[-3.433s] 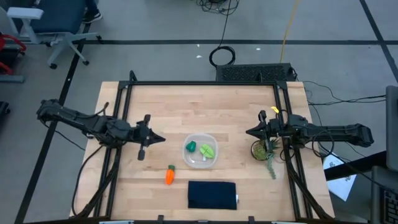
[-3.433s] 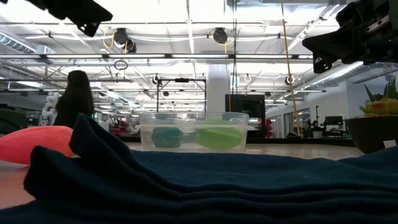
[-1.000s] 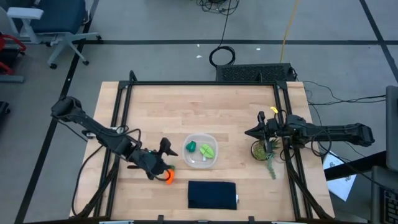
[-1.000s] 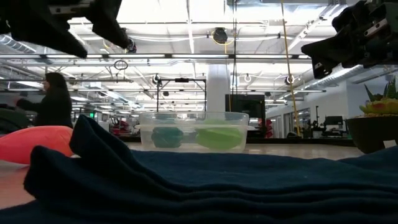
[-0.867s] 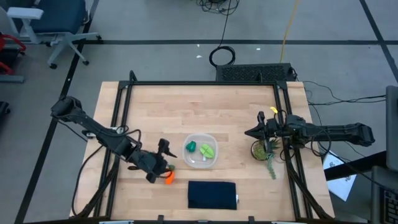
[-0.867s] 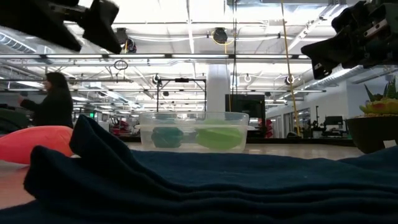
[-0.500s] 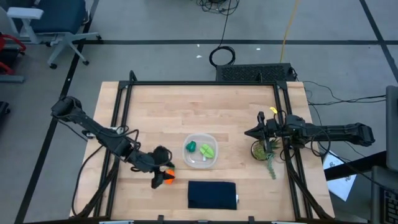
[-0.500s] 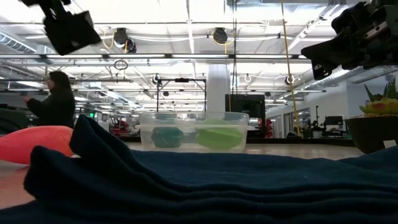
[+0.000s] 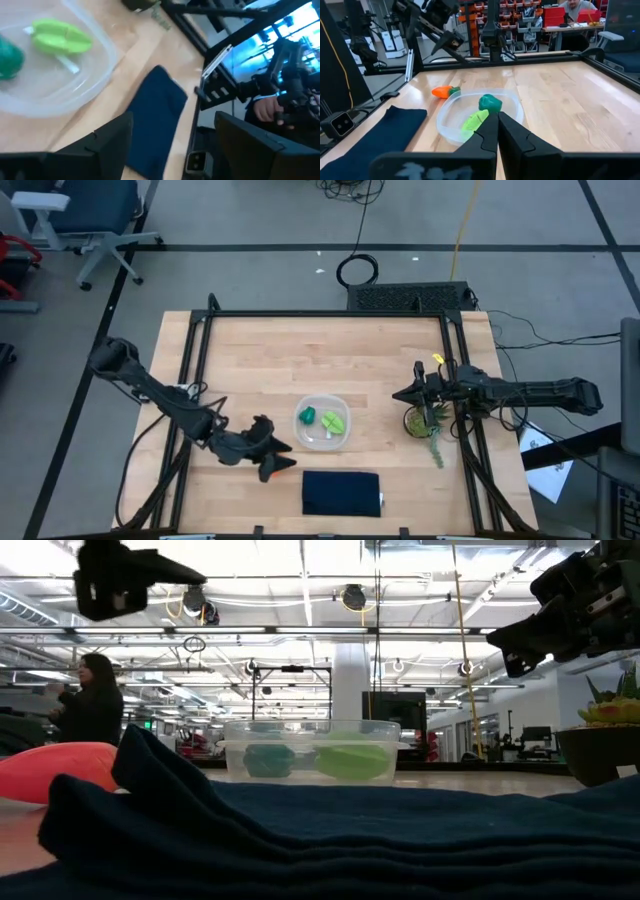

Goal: Pick and placing Produce into tupperware
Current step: Put the carrot into the bin

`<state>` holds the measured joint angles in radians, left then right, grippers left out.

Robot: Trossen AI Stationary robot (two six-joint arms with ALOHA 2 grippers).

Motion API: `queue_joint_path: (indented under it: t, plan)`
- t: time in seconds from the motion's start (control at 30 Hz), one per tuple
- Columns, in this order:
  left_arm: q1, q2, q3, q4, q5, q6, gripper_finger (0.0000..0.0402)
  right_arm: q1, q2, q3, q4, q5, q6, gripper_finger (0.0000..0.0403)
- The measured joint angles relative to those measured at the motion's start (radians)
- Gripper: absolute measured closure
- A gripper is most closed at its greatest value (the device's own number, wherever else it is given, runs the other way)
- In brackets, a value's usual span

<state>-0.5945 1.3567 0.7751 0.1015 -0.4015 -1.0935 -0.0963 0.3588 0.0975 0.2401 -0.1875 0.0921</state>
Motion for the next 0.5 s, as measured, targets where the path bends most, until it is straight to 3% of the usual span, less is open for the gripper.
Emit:
queue_joint_path:
  t: [0.13, 0.23, 0.37, 0.5]
  plan:
    - [0.023, 0.019, 0.001, 0.110, 0.006, 0.062, 0.0115, 0.000, 0.000, 0.000, 0.000, 0.000, -0.009, 0.0403]
    - [0.049, 0.021, 0.001, 0.051, 0.007, -0.023, 0.0115, 0.000, 0.000, 0.000, 0.000, -0.001, -0.011, 0.0403]
    - [0.057, 0.022, 0.048, -0.246, 0.058, -0.182, 0.0115, 0.000, 0.000, 0.000, -0.002, -0.001, -0.029, 0.0403]
    - [0.071, 0.051, 0.173, -0.546, 0.146, -0.273, 0.0115, 0.000, 0.000, 0.000, -0.003, -0.001, -0.028, 0.0403]
